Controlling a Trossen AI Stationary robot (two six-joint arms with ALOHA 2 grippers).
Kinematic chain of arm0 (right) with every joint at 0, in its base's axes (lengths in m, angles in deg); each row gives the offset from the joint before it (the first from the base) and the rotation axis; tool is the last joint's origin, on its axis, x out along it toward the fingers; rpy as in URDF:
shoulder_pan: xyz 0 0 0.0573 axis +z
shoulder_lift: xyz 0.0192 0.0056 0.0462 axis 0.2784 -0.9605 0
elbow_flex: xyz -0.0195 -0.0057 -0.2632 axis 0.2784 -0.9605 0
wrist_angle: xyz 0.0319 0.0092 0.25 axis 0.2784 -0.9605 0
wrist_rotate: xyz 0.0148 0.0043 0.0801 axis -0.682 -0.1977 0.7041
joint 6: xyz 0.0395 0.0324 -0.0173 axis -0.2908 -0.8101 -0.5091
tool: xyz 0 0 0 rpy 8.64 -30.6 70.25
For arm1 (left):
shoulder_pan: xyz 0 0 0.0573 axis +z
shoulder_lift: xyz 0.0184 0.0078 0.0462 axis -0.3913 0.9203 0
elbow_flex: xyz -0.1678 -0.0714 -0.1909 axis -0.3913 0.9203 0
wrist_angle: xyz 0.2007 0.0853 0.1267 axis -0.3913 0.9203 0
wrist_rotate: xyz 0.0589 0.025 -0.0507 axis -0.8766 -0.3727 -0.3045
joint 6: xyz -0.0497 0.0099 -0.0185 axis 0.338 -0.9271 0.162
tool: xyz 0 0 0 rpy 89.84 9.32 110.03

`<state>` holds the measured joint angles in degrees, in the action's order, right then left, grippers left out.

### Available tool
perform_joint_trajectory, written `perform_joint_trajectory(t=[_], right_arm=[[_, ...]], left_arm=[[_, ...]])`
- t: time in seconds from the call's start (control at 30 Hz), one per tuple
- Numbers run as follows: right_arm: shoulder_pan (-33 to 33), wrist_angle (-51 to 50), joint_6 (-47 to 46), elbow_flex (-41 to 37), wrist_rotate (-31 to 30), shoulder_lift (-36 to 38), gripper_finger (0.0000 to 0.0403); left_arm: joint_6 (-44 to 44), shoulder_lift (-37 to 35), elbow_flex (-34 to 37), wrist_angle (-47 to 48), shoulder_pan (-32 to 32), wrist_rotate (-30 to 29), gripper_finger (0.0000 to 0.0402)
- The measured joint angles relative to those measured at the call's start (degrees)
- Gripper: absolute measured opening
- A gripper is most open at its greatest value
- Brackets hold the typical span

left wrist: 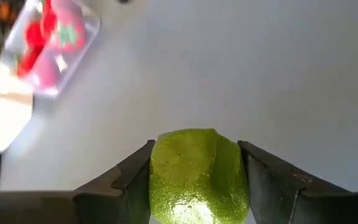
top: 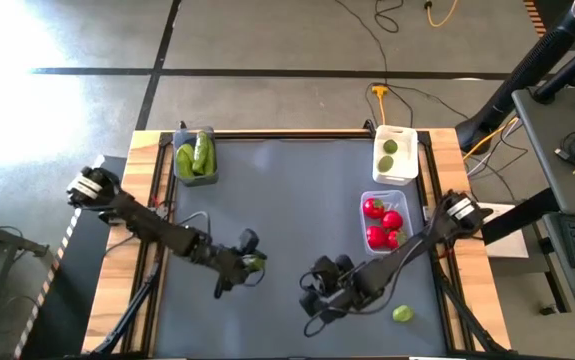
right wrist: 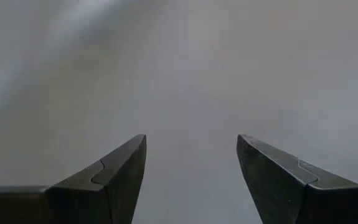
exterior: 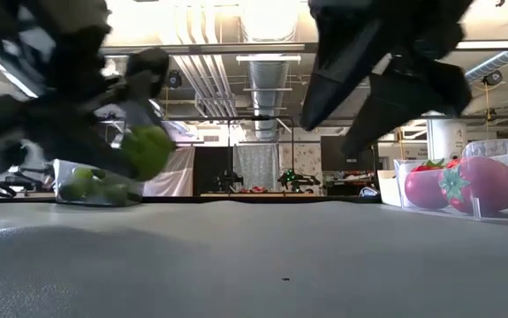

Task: Sort produce into baskets
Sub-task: Put the lime into the white bin

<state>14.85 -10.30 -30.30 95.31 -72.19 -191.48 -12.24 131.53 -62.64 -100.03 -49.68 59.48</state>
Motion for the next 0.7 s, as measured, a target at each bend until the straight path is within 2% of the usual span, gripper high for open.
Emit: perform_joint_trajectory(t=[0.1, 0.27, 0.4, 0.5, 0.7], right_arm=[[1.23, 2.31, -1.52, 0.00, 1.30, -1.13, 0.0244], [1.15, 0.66, 1.34, 0.00, -0.12, -1.34, 0.0241], [-0.09, -1.18, 9.79, 0.00, -3.10, 0.13, 0.0241], [-2.05, -1.72, 15.88, 0.00, -2.35, 1.15, 0.0247], [-6.16, 4.99, 41.34, 0.00, -2.04, 1.43, 0.0272]], left_arm=[[-4.27, 2.30, -0.60, -3.10, 4.71, 5.84, 0.0189], [0.78, 7.01, -1.66, -4.38, 12.15, 13.28, 0.0189], [2.09, 10.65, -3.09, -5.74, 16.73, 21.83, 0.0192], [2.93, 11.82, -4.83, -3.26, 18.24, 26.02, 0.0209], [9.09, 10.86, -7.88, 10.03, 17.92, 25.78, 0.0266]])
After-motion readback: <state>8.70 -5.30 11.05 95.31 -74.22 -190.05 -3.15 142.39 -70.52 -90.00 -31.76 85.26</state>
